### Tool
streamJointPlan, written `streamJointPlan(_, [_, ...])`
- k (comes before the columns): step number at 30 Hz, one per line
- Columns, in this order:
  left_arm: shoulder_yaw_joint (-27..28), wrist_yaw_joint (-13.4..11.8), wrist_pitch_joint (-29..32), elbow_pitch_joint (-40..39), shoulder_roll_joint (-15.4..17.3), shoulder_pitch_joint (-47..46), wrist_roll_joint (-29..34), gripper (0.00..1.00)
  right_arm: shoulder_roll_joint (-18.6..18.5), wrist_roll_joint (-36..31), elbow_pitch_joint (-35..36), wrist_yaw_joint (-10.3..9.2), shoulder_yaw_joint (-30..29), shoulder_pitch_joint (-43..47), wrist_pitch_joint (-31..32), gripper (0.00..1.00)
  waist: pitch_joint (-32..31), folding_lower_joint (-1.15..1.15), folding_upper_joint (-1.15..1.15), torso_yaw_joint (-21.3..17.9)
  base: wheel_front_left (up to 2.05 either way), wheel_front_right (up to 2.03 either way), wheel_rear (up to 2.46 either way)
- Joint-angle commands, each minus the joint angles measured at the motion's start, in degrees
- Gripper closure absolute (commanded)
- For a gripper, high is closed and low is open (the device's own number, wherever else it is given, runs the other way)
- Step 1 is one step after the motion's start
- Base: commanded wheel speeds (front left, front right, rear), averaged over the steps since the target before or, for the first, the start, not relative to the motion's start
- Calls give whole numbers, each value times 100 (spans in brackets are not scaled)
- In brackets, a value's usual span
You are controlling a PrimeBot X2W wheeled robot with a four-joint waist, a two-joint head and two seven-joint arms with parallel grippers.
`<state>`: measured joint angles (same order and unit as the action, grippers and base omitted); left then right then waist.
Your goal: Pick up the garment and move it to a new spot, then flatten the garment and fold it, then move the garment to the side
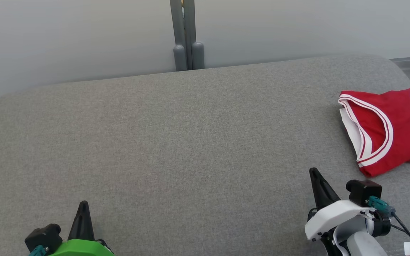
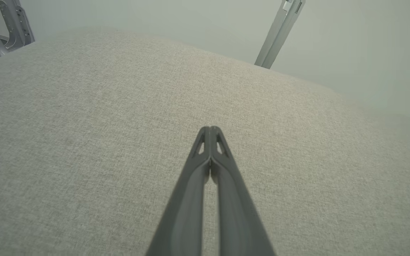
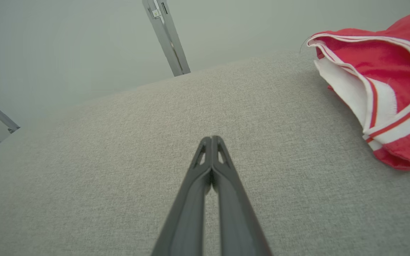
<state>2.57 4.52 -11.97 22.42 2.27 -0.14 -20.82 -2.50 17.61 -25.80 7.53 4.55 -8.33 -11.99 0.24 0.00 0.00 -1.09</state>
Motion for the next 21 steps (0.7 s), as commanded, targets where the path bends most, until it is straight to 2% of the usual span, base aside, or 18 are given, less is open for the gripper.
streamJointPlan(1, [31, 31, 52, -131, 24, -149, -290, 100, -11, 302, 147, -1, -59, -70, 65, 100, 0, 0, 0, 2, 0, 0, 0])
streamJointPlan(21, [88, 104, 476, -345, 38, -268, -2048, 100, -21, 2131, 428, -2, -340, 4, 530, 100, -1, 0, 0, 20, 0, 0, 0])
